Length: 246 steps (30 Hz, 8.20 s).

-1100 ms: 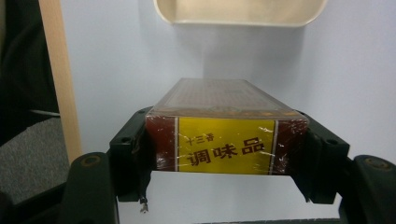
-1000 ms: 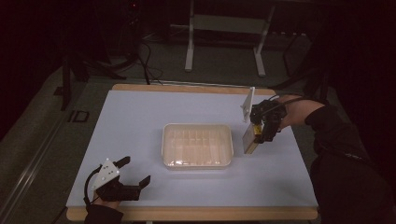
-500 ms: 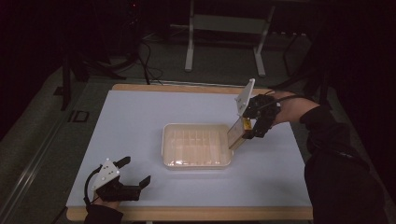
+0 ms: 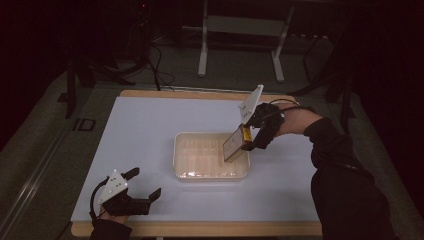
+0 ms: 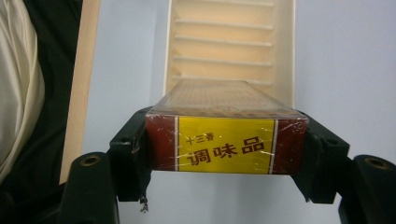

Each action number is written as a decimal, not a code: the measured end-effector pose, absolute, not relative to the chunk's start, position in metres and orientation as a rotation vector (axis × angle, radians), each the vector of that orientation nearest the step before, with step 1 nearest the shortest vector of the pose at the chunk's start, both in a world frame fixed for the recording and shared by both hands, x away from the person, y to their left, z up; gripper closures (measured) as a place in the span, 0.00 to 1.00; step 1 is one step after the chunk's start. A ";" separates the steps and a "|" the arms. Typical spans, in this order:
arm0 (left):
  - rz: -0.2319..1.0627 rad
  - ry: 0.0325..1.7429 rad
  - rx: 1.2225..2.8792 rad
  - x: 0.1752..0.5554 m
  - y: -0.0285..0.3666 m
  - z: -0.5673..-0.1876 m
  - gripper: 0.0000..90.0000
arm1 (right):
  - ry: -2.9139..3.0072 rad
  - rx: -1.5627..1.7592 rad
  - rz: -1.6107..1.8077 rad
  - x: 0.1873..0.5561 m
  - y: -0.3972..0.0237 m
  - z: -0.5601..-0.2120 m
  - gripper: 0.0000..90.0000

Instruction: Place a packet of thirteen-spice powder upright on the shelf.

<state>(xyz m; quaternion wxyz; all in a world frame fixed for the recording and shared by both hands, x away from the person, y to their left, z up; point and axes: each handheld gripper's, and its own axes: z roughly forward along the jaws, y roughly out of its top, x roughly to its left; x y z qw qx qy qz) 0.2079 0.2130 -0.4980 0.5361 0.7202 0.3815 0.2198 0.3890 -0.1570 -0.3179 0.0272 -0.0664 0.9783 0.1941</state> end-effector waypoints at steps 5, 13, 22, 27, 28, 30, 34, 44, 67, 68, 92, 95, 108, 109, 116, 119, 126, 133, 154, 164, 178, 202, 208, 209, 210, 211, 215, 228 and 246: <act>0.526 0.908 1.709 0.207 0.213 -0.498 0.00 | 3.014 -0.226 0.648 0.390 -0.144 -0.323 0.36; 0.522 0.903 1.720 0.208 0.213 -0.498 0.00 | 3.007 -0.265 0.719 0.391 -0.129 -0.329 0.36; 0.521 0.902 1.716 0.207 0.213 -0.498 0.00 | 2.989 -0.284 0.795 0.394 -0.107 -0.338 0.36; 0.518 0.900 1.720 0.208 0.214 -0.498 0.00 | 3.000 -0.257 0.836 0.399 -0.100 -0.343 0.36; 0.517 0.899 1.719 0.208 0.214 -0.498 0.00 | 3.007 -0.236 0.850 0.403 -0.097 -0.345 0.36; 0.516 0.898 1.720 0.208 0.214 -0.498 0.00 | 3.010 -0.220 0.852 0.403 -0.096 -0.345 0.36; 0.515 0.897 1.719 0.208 0.214 -0.498 0.00 | 2.994 -0.211 0.893 0.408 -0.087 -0.351 0.36; 0.513 0.896 1.717 0.208 0.214 -0.498 0.00 | 3.022 -0.184 0.841 0.415 -0.076 -0.371 0.36; 0.512 0.897 1.721 0.208 0.214 -0.498 0.00 | 3.060 -0.114 0.824 0.418 -0.058 -0.391 0.36; 0.512 0.896 1.723 0.208 0.214 -0.498 0.00 | 3.057 -0.115 0.825 0.418 -0.057 -0.392 0.36; 0.510 0.895 1.715 0.208 0.214 -0.498 0.00 | 2.999 -0.113 1.002 0.418 -0.041 -0.421 0.36; 0.510 0.894 1.716 0.208 0.214 -0.498 0.00 | 3.002 -0.102 1.011 0.418 -0.042 -0.428 0.36; 0.509 0.889 1.715 0.208 0.213 -0.498 0.00 | 3.004 -0.083 0.967 0.414 -0.040 -0.431 0.35; 0.508 0.890 1.714 0.208 0.213 -0.498 0.00 | 3.007 -0.081 0.961 0.414 -0.040 -0.431 0.33; 0.504 0.886 1.716 0.208 0.213 -0.498 0.00 | 3.020 -0.044 0.931 0.413 -0.040 -0.424 0.26; 0.506 0.887 1.715 0.208 0.213 -0.498 0.00 | 2.999 -0.043 0.940 0.413 -0.042 -0.420 0.26; 0.508 0.890 1.716 0.208 0.213 -0.498 0.00 | 2.969 -0.003 0.960 0.413 -0.053 -0.409 0.25; 0.508 0.890 1.719 0.209 0.213 -0.498 0.00 | 2.969 -0.009 0.919 0.409 -0.060 -0.405 0.23; 0.517 0.903 1.717 0.209 0.213 -0.499 0.00 | 2.867 0.212 0.932 0.405 -0.101 -0.384 0.17; 0.515 0.900 1.721 0.209 0.213 -0.498 0.00 | 2.807 0.351 0.996 0.408 -0.121 -0.384 0.16; 0.514 0.898 1.717 0.209 0.213 -0.498 0.00 | 2.602 0.517 1.079 0.398 -0.146 -0.378 0.14; 0.516 0.900 1.716 0.208 0.213 -0.498 0.00 | 2.394 0.738 1.153 0.360 -0.198 -0.396 0.14; 0.516 0.900 1.715 0.208 0.213 -0.498 0.00 | 2.343 0.779 1.170 0.349 -0.216 -0.405 0.14; 0.517 0.901 1.714 0.208 0.213 -0.498 0.00 | 2.338 0.789 1.182 0.347 -0.219 -0.407 0.14; 0.517 0.901 1.714 0.208 0.213 -0.498 0.00 | 2.328 0.800 1.188 0.345 -0.223 -0.408 0.14; 0.517 0.901 1.714 0.208 0.213 -0.498 0.00 | 2.328 0.800 1.188 0.345 -0.223 -0.408 0.14; 0.518 0.901 1.712 0.208 0.213 -0.498 0.00 | 2.274 0.853 1.212 0.335 -0.239 -0.417 0.15; 0.521 0.896 1.715 0.207 0.212 -0.498 0.00 | 2.154 0.947 1.201 0.308 -0.264 -0.429 0.15; 0.521 0.890 1.713 0.206 0.213 -0.497 0.00 | 2.093 1.040 1.173 0.287 -0.289 -0.449 0.15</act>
